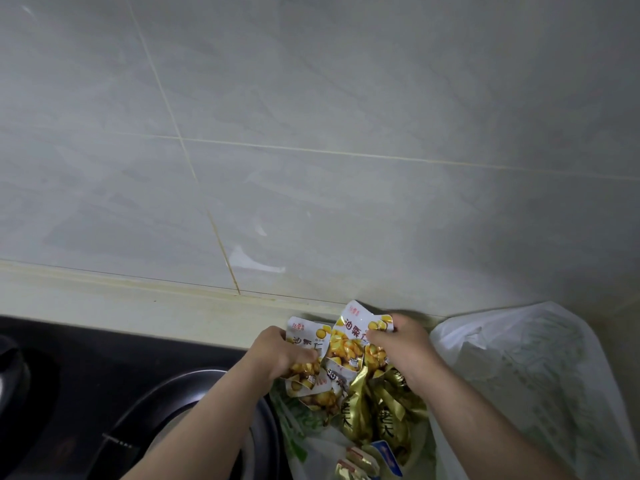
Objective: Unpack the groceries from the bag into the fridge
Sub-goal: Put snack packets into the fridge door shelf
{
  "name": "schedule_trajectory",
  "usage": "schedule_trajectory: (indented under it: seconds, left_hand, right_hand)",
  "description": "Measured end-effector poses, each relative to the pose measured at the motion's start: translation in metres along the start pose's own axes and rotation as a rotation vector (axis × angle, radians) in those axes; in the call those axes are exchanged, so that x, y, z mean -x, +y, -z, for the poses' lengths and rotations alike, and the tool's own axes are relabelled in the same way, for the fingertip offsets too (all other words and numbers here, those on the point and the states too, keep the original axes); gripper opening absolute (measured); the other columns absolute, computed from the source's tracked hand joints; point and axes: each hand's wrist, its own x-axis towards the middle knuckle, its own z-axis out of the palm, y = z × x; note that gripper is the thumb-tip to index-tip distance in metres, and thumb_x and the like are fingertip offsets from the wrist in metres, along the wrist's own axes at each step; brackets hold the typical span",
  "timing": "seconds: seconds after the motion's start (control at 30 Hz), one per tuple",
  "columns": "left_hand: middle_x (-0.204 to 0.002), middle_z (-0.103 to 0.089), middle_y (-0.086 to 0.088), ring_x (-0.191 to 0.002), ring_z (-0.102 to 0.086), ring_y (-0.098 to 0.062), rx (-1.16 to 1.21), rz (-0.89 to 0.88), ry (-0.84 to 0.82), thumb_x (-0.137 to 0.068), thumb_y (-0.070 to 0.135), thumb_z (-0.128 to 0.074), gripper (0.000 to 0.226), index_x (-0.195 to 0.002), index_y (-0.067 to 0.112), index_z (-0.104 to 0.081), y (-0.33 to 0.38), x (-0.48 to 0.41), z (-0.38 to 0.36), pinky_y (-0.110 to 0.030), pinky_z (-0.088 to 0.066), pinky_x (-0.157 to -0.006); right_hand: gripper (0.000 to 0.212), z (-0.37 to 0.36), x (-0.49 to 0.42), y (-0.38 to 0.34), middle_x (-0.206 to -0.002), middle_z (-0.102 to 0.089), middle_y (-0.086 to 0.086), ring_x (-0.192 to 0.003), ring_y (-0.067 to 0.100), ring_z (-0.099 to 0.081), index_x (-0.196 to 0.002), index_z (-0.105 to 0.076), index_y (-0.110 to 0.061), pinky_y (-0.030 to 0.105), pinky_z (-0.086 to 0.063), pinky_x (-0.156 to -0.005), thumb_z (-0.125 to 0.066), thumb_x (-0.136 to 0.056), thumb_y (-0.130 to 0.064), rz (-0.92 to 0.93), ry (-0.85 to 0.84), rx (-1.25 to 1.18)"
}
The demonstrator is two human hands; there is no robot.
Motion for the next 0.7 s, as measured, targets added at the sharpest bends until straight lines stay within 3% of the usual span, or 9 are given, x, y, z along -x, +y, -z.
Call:
schedule_trajectory:
  seconds: [0.13,0.27,0.33,0.53,0.6,0.7]
  left_hand:
    - [-0.089,-0.077,-0.006,-0.085,-0.074,-0.026,0.052,-0.049,-0.088,-0.063,0.018,-0.088,0.041,-0.099,0.009,-0.072,0.004,0.007,-0.003,-0.044,-0.058,-0.086]
    - [-0.096,-0.075,-0.018,-0.089,-0.073,-0.036,0.198,-0.088,-0.201,-0.059,0.012,-0.084,0.05,-0.105,-0.001,-0.069,0.01,0.016,-0.003,-0.051,-0.056,-0.088]
    - [-0.096,-0.074,-0.022,-0.089,-0.072,-0.039,0.276,-0.095,-0.2,-0.065,0.005,-0.081,0.043,-0.105,-0.003,-0.068,0.013,0.022,-0.001,-0.053,-0.056,-0.087]
    - [-0.077,-0.073,-0.012,-0.058,-0.069,-0.021,0.469,-0.17,-0.192,-0.084,0.0,-0.069,0.025,-0.108,-0.002,-0.063,0.017,0.045,0.01,-0.033,-0.055,-0.057]
    - [-0.082,-0.074,-0.015,-0.063,-0.07,-0.023,0.525,-0.194,-0.209,-0.082,-0.001,-0.069,0.028,-0.109,-0.002,-0.064,0.017,0.056,0.013,-0.034,-0.056,-0.062]
    - [-0.104,-0.072,-0.021,-0.088,-0.071,-0.033,0.602,-0.213,-0.199,-0.072,0.004,-0.073,0.042,-0.113,-0.002,-0.065,0.015,0.068,0.019,-0.037,-0.058,-0.07]
  right_hand:
    - [0.005,0.004,0.006,-0.002,-0.08,-0.076,0.001,-0.078,0.024,-0.074,-0.087,-0.071,-0.012,0.047,-0.06,-0.078,-0.069,-0.083,-0.01,0.005,0.02,-0.081]
    - [0.004,0.01,0.016,-0.006,-0.079,-0.076,0.003,-0.074,0.023,-0.074,-0.089,-0.07,-0.01,0.041,-0.06,-0.073,-0.066,-0.087,-0.01,0.032,0.044,-0.157]
    - [0.005,0.014,0.021,-0.008,-0.079,-0.076,0.003,-0.075,0.023,-0.074,-0.089,-0.071,-0.01,0.043,-0.059,-0.074,-0.066,-0.087,-0.01,0.051,0.04,-0.186]
    - [0.006,0.022,0.036,-0.014,-0.083,-0.077,0.003,-0.08,0.025,-0.074,-0.087,-0.074,-0.013,0.048,-0.059,-0.082,-0.068,-0.085,-0.013,0.121,0.059,-0.269]
    - [0.006,0.023,0.043,-0.017,-0.085,-0.077,0.005,-0.082,0.027,-0.074,-0.088,-0.073,-0.013,0.051,-0.058,-0.084,-0.069,-0.084,-0.013,0.128,0.049,-0.295]
    - [0.007,0.023,0.055,-0.023,-0.086,-0.077,0.005,-0.083,0.027,-0.074,-0.088,-0.073,-0.014,0.052,-0.058,-0.085,-0.069,-0.083,-0.011,0.142,0.044,-0.317]
